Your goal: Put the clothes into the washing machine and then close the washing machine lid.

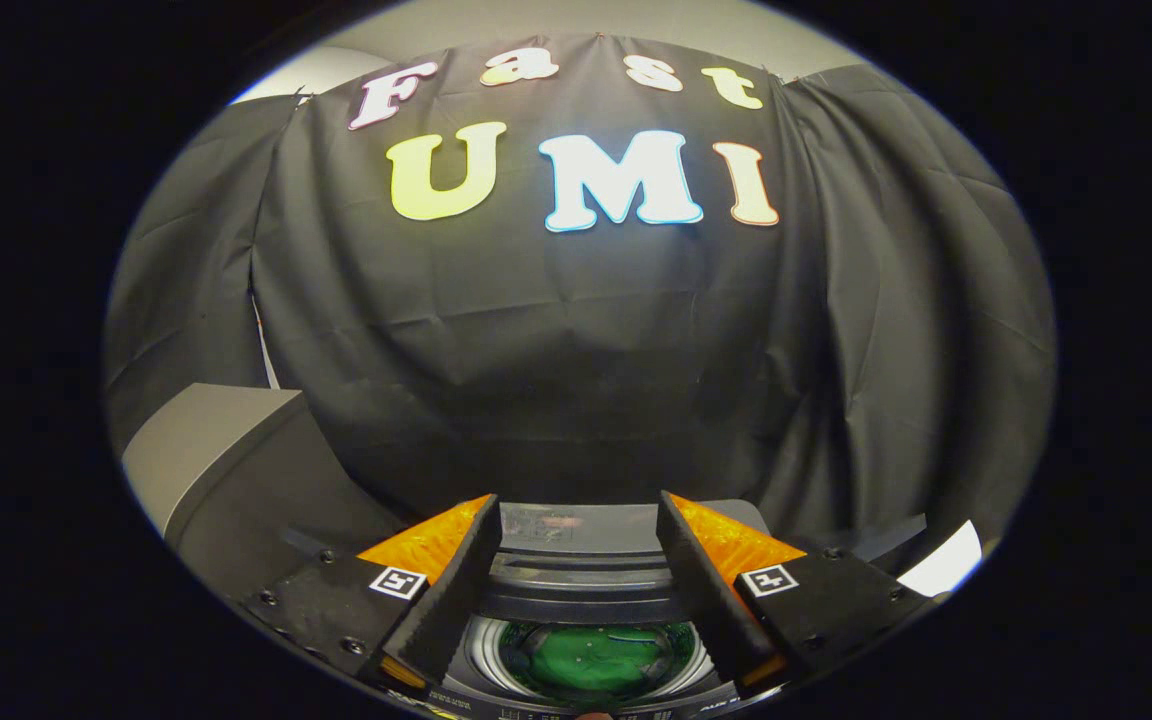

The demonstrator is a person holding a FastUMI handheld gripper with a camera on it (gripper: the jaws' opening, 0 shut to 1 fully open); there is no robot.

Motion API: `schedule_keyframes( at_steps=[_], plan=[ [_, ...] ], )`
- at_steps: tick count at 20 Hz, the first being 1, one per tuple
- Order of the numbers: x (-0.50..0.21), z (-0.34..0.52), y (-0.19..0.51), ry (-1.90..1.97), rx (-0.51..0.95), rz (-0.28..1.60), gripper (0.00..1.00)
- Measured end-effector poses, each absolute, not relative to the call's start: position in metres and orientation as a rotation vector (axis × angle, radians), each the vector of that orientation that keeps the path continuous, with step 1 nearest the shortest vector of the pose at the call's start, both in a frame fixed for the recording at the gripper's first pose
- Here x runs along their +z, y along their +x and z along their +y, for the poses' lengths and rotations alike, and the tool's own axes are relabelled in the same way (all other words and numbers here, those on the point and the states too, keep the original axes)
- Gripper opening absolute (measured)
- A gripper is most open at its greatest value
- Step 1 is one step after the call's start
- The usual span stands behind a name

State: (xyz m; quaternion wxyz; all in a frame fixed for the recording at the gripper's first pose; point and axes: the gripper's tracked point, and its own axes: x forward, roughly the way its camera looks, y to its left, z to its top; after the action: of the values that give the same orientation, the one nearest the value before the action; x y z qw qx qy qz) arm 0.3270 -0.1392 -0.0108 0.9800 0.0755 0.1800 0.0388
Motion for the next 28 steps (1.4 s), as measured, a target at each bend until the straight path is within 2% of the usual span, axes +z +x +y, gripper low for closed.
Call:
schedule_keyframes(
  at_steps=[4, 11, 21, 28],
  plan=[
    [-0.051, -0.131, 0.311, 0.214, 0.090, 0.490, 0.98],
    [-0.068, -0.128, 0.299, 0.220, 0.089, 0.532, 0.98],
    [0.017, -0.104, 0.290, 0.161, 0.139, 0.387, 0.98],
    [0.074, -0.092, 0.234, 0.102, 0.165, 0.244, 0.98]
  ],
)
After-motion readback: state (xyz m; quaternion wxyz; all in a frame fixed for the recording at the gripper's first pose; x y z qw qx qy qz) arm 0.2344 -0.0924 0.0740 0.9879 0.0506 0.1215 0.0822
